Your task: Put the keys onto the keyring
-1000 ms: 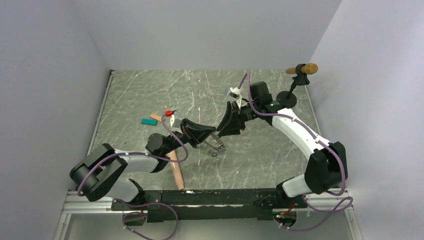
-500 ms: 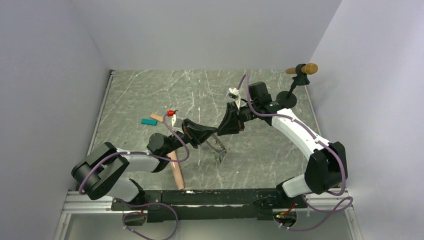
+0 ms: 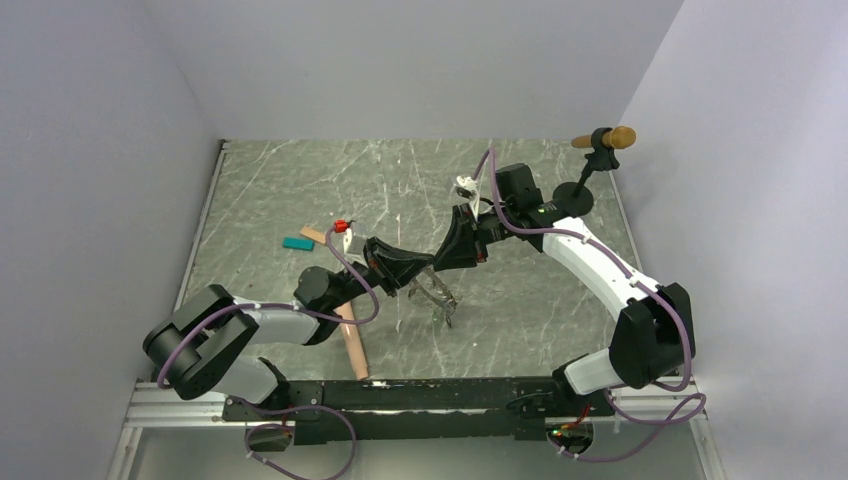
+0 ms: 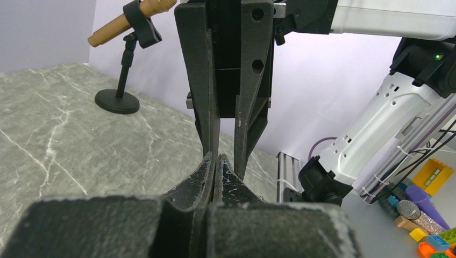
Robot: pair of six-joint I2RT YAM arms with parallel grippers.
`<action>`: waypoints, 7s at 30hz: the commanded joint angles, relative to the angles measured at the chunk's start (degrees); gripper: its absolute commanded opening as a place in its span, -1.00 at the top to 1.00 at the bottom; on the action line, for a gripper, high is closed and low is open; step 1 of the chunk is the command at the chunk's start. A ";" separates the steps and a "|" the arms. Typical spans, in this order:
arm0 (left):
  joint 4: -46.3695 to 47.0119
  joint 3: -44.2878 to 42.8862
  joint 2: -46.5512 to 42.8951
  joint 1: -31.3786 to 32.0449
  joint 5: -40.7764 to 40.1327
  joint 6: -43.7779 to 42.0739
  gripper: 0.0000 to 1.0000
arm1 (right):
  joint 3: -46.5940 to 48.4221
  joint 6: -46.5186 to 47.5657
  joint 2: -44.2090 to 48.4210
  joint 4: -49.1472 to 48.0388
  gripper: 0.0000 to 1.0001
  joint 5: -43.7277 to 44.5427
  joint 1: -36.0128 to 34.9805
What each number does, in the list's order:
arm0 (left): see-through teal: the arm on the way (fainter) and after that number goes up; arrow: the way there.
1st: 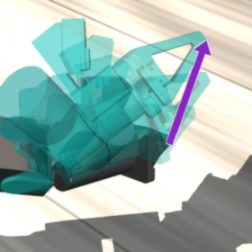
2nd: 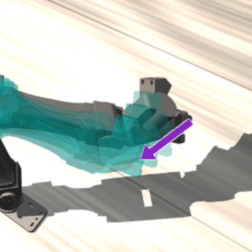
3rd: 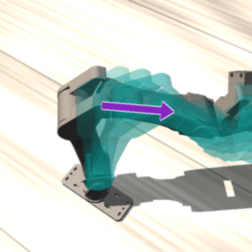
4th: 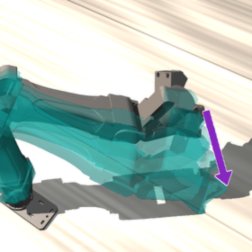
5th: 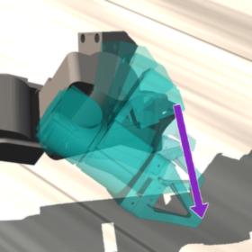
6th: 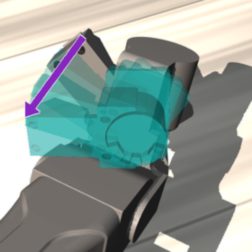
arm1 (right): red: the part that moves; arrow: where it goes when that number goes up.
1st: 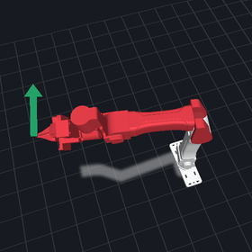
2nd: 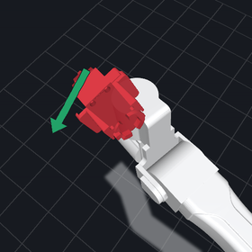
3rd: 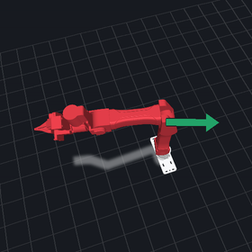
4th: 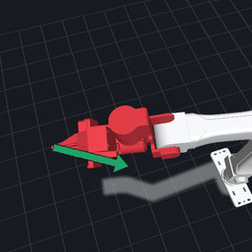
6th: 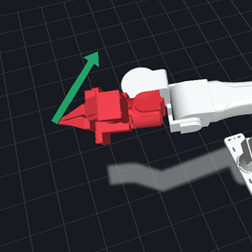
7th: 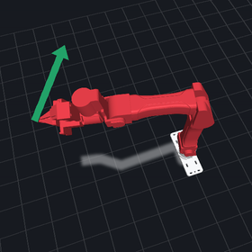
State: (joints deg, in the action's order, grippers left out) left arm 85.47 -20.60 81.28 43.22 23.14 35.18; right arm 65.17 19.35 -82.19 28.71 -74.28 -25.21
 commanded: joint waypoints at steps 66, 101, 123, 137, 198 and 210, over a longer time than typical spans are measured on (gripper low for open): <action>-78.70 -27.71 -12.17 -7.06 32.22 -41.74 0.09 | 14.11 33.25 -4.66 32.12 1.00 9.54 -3.65; -64.55 -19.86 -15.78 -2.28 17.78 -29.48 1.00 | 12.05 28.98 -4.08 28.45 0.23 4.73 -1.80; -42.31 -9.78 -18.88 -2.44 11.48 -15.84 1.00 | 9.64 23.21 -4.95 23.20 0.21 4.66 -1.68; -39.16 -8.00 -20.05 -2.86 9.64 -14.01 1.00 | 9.19 20.28 -4.83 20.81 0.56 6.18 -1.88; 1.38 1.39 -7.65 1.62 -9.81 5.21 1.00 | 0.33 5.55 2.81 -0.36 1.00 13.67 -6.01; 1.79 0.91 -5.23 6.27 -18.73 3.07 1.00 | 0.15 4.28 4.78 -1.89 1.00 16.56 -6.61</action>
State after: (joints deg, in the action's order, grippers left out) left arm 79.96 -18.11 76.03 47.90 7.38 38.35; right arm 65.47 24.84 -79.20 29.65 -57.43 -30.89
